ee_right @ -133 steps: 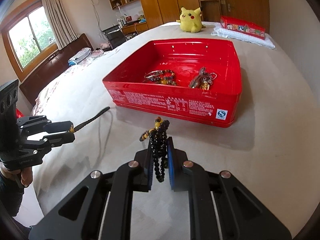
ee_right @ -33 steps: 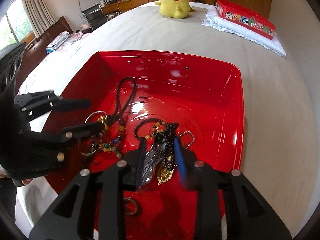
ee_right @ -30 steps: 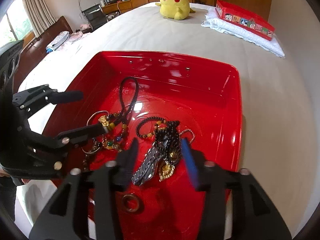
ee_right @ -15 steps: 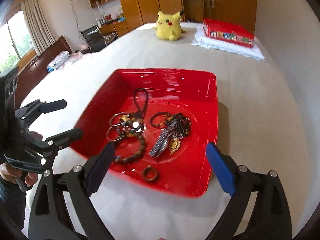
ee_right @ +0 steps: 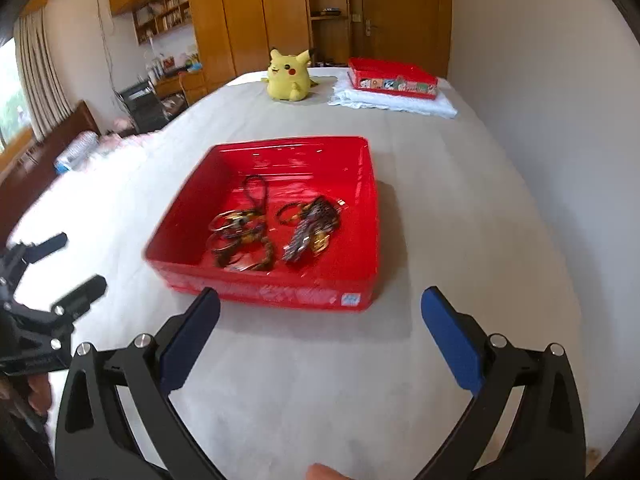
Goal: Organize jewelry
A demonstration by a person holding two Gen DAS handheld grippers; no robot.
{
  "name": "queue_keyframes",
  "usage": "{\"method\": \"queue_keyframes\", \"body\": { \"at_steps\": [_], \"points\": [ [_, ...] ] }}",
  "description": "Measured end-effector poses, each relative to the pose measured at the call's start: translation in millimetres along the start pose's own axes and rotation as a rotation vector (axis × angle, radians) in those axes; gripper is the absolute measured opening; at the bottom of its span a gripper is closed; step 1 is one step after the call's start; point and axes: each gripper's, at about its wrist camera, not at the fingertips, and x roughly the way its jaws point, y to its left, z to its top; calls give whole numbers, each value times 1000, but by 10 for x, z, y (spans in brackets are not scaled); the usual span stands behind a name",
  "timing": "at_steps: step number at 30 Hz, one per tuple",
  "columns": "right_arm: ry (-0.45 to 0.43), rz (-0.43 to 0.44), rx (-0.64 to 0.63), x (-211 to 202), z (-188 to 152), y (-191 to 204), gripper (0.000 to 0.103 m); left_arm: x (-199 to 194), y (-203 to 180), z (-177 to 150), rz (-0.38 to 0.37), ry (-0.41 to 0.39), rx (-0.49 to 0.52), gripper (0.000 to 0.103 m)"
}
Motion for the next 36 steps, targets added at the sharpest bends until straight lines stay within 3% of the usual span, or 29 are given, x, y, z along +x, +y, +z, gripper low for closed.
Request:
{"method": "queue_keyframes", "body": {
  "at_steps": [4,10,17,24,29,36],
  "points": [
    [37,37,30,-47,-111,15,100,-180,-49,-50,42,50,-4,99],
    [7,19,-46,-248,-211,236,100,-555,-54,-118,-90,0,-103,99],
    [-10,-3,-81,-323,-202,308,100,-783,-116,-164,-81,-47,-103,99],
    [-10,-5,-99,-290,-191,344,100,-753,-115,-138,-76,-26,-89,99],
    [-5,-6,-98,-239,-167,329,100,-747,-129,-98,-56,-60,-78,99],
    [50,-27,-116,-123,66,383,100,-641,-56,47,-36,-35,-77,99]
  ]
}}
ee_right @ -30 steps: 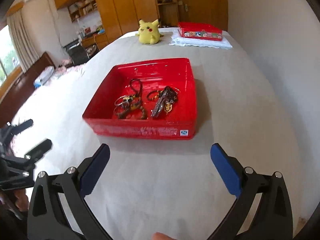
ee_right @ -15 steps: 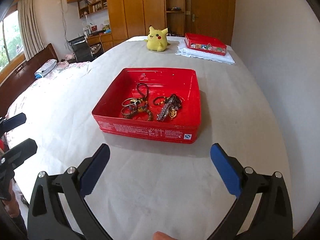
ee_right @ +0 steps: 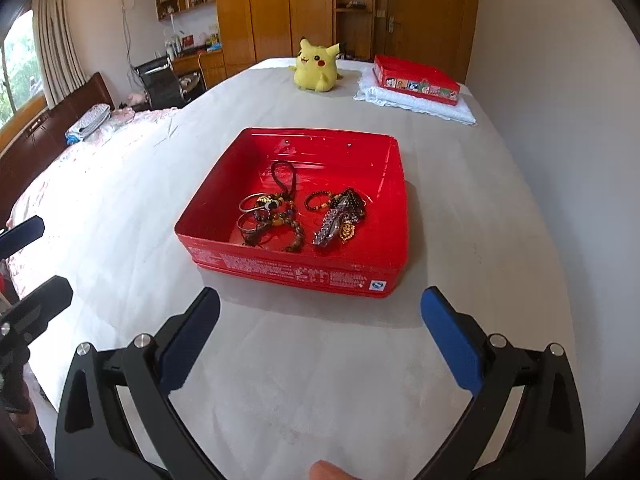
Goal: Organize jewelry
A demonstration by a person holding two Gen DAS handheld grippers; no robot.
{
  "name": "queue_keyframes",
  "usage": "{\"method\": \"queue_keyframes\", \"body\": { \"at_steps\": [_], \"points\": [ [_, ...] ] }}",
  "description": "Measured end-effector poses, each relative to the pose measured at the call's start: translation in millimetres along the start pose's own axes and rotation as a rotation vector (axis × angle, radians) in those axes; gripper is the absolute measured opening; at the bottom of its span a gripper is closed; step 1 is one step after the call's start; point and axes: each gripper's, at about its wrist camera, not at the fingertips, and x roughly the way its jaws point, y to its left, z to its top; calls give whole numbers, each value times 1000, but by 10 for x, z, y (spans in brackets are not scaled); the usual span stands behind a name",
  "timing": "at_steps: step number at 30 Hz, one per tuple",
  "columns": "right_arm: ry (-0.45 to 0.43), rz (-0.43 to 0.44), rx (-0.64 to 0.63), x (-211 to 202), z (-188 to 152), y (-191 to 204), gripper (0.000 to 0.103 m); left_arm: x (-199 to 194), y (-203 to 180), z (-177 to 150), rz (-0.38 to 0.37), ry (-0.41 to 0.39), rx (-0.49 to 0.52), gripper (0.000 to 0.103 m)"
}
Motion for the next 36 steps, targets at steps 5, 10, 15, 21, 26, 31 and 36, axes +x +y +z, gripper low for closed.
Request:
{"method": "queue_keyframes", "body": {
  "at_steps": [5,10,15,21,26,31,36],
  "points": [
    [-2,-13,-15,6,159,23,100,63,89,126,9,6,-9,99],
    [3,-14,-9,93,253,19,100,176,163,225,-10,23,-35,99],
    [16,-6,-6,178,249,3,100,321,158,226,-17,48,-38,99],
    [27,-1,5,283,245,-40,100,466,169,226,-17,71,-52,99],
    [38,6,16,380,244,-91,100,561,153,227,-17,78,-52,99],
    [47,9,26,472,247,-130,100,648,109,231,-14,81,-46,99],
    [56,13,29,566,252,-165,100,761,54,217,-12,96,-29,98]
  ]
}}
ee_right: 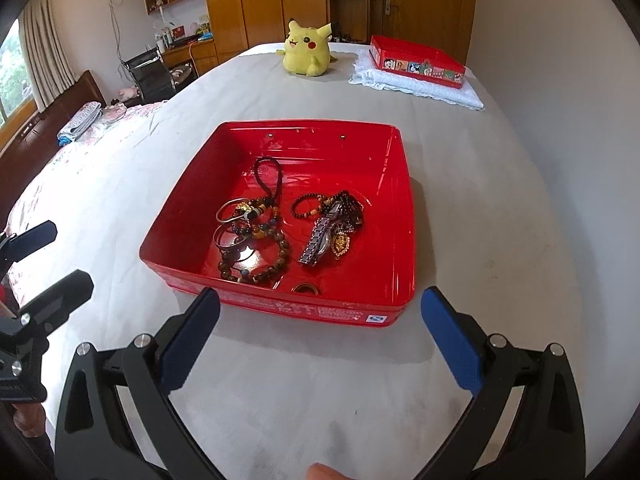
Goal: Organize jewelry
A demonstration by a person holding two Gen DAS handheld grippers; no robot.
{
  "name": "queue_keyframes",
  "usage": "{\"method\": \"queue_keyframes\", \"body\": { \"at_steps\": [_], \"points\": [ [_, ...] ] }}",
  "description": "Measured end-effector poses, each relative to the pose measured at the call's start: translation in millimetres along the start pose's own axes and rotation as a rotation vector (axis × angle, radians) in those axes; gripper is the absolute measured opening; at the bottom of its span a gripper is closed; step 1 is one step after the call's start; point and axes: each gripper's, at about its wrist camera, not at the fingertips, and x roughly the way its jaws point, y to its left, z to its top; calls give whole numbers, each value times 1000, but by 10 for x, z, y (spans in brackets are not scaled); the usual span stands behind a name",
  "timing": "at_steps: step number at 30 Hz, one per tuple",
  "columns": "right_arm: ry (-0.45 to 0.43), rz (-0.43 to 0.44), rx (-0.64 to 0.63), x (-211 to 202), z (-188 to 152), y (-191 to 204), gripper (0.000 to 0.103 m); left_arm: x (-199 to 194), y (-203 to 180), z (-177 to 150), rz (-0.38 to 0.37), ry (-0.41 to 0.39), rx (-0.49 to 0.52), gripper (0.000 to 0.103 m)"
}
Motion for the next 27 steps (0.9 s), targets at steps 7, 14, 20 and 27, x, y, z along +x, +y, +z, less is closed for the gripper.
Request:
{"method": "queue_keyframes", "body": {
  "at_steps": [7,14,20,27],
  "points": [
    [12,3,9,84,1,-51,100,119,2,-3,-5,17,-2,98],
    [16,3,9,115,11,-59,100,185,24,-7,-5,32,-5,97],
    [16,6,7,112,11,-43,100,188,31,-4,-6,35,-7,97],
    [15,5,4,101,10,-27,100,177,29,-12,-7,36,-8,97]
  ]
}}
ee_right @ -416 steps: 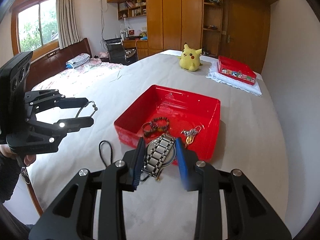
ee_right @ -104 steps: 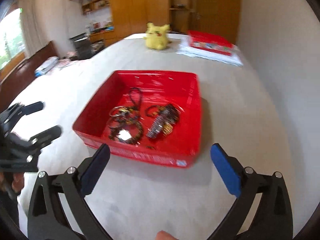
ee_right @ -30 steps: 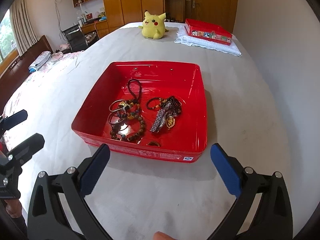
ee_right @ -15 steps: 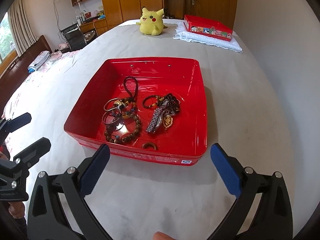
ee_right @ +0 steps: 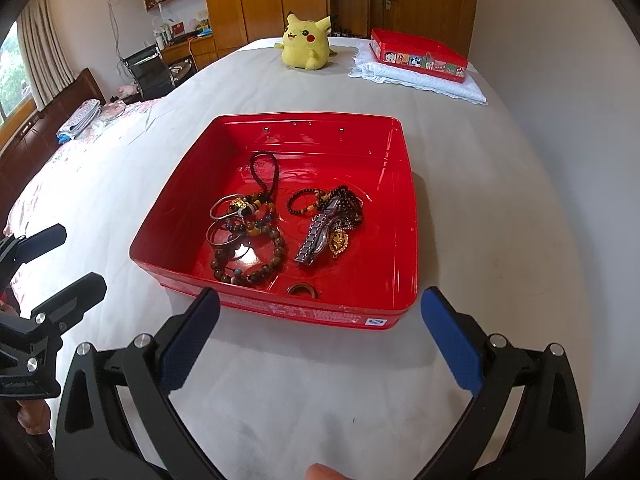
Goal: Organize jewelry
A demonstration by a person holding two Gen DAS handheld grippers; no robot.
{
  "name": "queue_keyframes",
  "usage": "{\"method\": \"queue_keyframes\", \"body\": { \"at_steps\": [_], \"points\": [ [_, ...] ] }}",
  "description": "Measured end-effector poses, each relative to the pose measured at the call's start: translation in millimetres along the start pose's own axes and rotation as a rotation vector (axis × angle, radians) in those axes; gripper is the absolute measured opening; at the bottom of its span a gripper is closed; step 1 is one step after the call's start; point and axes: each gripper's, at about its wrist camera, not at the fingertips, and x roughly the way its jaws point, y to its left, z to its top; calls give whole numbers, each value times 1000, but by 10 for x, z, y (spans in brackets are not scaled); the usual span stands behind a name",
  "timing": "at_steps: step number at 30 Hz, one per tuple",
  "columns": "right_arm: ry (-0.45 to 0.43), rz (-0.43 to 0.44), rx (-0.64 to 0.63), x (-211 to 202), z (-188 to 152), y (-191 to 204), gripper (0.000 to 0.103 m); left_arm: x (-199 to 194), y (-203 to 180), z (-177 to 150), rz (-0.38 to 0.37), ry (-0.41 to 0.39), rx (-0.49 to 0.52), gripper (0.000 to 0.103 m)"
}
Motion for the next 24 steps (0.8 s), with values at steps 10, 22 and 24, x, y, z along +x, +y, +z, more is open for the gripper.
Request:
{"method": "queue_keyframes", "body": {
  "at_steps": [10,22,24],
  "points": [
    [-1,-1,-5,-7,-8,14,100,6,-11,-6,-3,1,-1,97],
    [-3,-1,-3,-21,-15,17,100,19,-15,-6,-2,1,0,97],
    [-3,0,-4,-23,-16,16,100,25,-20,-6,-3,2,-1,97]
  ]
}}
